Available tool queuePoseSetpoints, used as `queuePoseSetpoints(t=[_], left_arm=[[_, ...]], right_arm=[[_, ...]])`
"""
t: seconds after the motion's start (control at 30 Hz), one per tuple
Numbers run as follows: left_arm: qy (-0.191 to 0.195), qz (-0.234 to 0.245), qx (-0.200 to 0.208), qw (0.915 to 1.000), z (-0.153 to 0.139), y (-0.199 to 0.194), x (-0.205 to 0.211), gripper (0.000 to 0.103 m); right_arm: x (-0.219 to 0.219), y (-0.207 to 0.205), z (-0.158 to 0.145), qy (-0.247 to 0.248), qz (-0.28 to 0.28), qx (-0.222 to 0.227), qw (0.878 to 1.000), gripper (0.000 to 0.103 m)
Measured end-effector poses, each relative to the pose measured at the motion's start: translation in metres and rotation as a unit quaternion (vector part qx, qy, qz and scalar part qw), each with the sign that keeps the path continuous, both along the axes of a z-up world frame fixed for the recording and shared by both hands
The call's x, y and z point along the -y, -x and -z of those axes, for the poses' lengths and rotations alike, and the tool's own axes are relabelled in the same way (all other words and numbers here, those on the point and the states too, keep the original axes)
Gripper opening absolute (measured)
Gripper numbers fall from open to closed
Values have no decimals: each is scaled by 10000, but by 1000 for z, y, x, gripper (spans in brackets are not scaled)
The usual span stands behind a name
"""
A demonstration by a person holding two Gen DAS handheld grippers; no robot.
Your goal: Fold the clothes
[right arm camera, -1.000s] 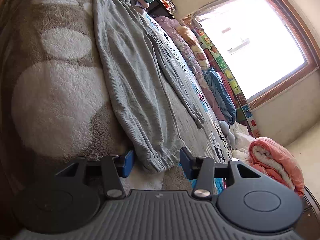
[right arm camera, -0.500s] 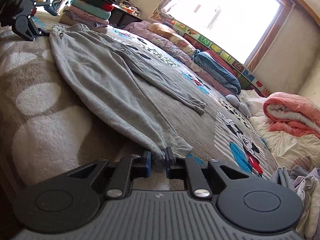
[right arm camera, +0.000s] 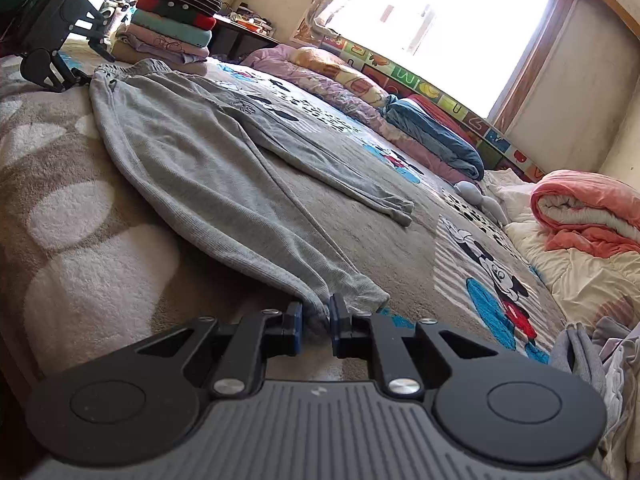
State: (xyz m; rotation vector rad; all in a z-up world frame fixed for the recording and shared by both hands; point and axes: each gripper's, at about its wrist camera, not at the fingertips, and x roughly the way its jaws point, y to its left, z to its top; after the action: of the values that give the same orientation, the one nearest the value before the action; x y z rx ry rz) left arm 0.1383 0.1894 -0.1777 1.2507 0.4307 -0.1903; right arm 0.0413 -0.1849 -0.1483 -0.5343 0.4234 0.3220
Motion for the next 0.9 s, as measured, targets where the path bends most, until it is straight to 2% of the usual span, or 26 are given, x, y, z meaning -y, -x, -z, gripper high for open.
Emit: queuePoseSetpoints(t=[0.1, 0.13, 0.27, 0.33, 0.53, 0.73, 0.83, 0.9], left_arm=[[313, -130, 76, 9994, -11, 4, -2, 16], [583, -239, 149, 9979, -19, 2, -3, 16], [1620, -637, 335, 9842, -52, -3, -3, 16], [1950, -736, 321, 9775, -66, -6, -1, 15], [2886, -842, 274, 9533, -106, -18, 5, 15], [3515, -935, 327, 9310, -134, -31, 2, 14], [3909, -1019, 311, 9143, -144, -47, -5, 14], [4222, -1135, 254, 8990, -145, -62, -13, 14]], right_arm=[[3, 0, -3, -94, 0, 30, 10000, 14], [4, 0, -5, -149, 4, 45, 9999, 14], [11, -6, -18, -354, 57, 133, 9993, 13], [16, -12, -29, -427, 104, 198, 9988, 13], [36, -49, -65, -499, 120, 352, 9981, 12], [53, -100, -101, -640, 25, 377, 9972, 12], [58, -126, -117, -780, 4, 248, 9966, 12], [59, -144, -122, -811, -21, 108, 9966, 12]])
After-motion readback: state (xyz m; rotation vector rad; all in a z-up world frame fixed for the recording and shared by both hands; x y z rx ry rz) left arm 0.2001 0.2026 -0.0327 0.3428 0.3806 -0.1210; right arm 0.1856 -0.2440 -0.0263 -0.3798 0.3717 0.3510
